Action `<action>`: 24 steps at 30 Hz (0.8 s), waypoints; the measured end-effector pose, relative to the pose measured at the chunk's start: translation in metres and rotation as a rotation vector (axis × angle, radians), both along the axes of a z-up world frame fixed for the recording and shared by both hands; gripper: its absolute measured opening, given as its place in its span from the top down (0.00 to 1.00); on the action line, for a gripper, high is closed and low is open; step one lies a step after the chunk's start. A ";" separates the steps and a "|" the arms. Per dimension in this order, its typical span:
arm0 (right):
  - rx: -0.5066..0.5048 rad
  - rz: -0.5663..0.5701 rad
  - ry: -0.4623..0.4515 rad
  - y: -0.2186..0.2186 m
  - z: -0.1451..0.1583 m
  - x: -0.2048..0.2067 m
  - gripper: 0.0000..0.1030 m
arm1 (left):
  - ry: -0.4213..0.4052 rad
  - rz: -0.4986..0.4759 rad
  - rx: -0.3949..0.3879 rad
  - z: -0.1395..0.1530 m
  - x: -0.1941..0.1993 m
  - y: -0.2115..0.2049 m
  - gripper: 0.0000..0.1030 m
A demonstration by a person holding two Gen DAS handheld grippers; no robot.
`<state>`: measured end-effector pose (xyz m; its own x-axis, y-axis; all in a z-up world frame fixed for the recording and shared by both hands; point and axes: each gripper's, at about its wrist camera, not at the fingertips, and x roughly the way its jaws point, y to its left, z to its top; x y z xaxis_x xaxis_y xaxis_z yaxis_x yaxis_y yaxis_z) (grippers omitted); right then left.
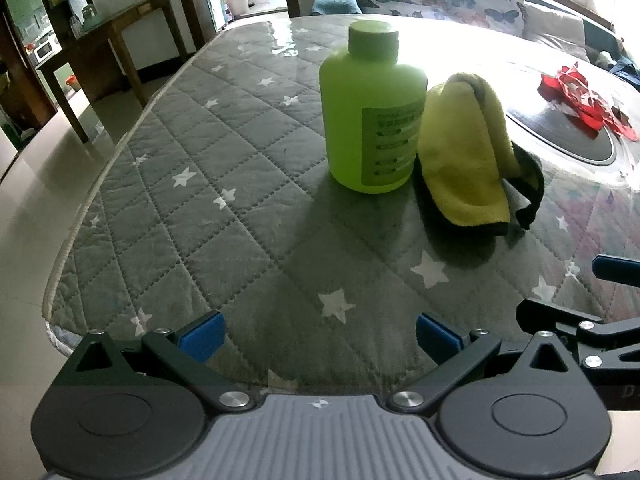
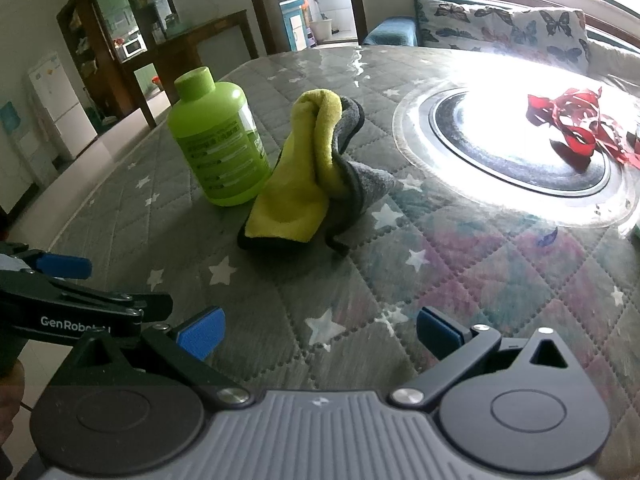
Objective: Clean container
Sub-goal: 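Move the right tool toward the yellow-and-grey cloth beside the green bottle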
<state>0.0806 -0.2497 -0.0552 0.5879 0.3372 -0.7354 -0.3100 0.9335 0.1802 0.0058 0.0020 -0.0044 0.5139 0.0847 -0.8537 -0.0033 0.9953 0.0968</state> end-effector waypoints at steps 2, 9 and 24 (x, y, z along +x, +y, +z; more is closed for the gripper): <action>0.004 0.000 0.000 -0.001 0.001 0.001 0.00 | -0.002 0.002 -0.008 0.001 0.002 0.003 0.00; 0.014 -0.001 -0.007 -0.001 0.005 0.008 0.00 | -0.010 0.010 -0.020 0.004 0.011 0.009 0.00; 0.016 0.003 -0.068 0.032 0.032 0.051 0.01 | 0.013 0.045 -0.010 0.008 0.035 0.021 0.00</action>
